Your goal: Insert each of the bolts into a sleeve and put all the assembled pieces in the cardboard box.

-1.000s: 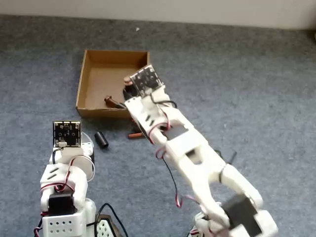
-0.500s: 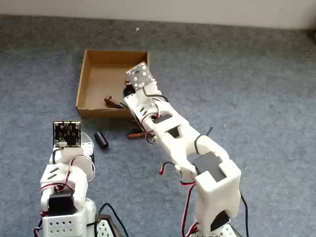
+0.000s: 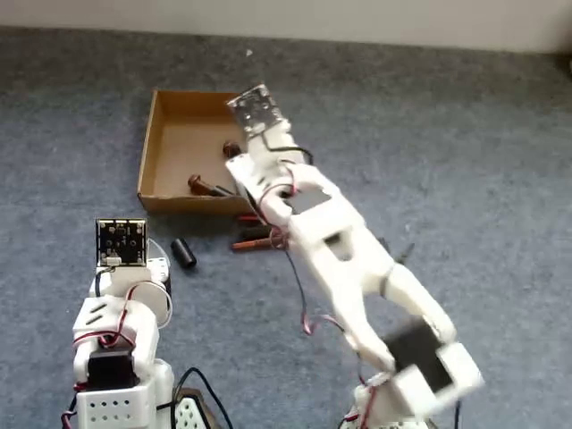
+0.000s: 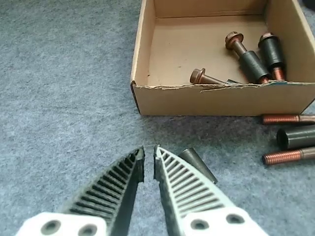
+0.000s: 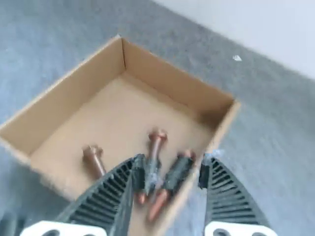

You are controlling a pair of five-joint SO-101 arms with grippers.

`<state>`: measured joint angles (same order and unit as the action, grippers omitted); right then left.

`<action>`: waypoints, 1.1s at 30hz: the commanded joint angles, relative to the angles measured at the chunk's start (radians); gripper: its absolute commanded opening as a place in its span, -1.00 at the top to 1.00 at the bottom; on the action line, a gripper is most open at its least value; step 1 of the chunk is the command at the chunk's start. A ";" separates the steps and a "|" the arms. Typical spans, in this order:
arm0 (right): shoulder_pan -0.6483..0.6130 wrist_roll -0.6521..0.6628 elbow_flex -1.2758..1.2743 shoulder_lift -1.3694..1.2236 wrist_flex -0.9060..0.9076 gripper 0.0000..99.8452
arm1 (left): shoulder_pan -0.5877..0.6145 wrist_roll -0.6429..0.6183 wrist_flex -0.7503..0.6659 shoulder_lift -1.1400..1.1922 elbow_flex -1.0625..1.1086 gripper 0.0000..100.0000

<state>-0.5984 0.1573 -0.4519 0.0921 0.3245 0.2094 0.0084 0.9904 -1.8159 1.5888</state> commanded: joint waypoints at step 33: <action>-0.119 -0.322 0.613 -0.510 0.780 0.66 | 0.010 0.018 -0.023 -0.010 -0.004 0.88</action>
<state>-0.7012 -0.1358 0.0821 -0.4051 1.0917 0.2094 0.0115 0.9904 -1.8159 1.5888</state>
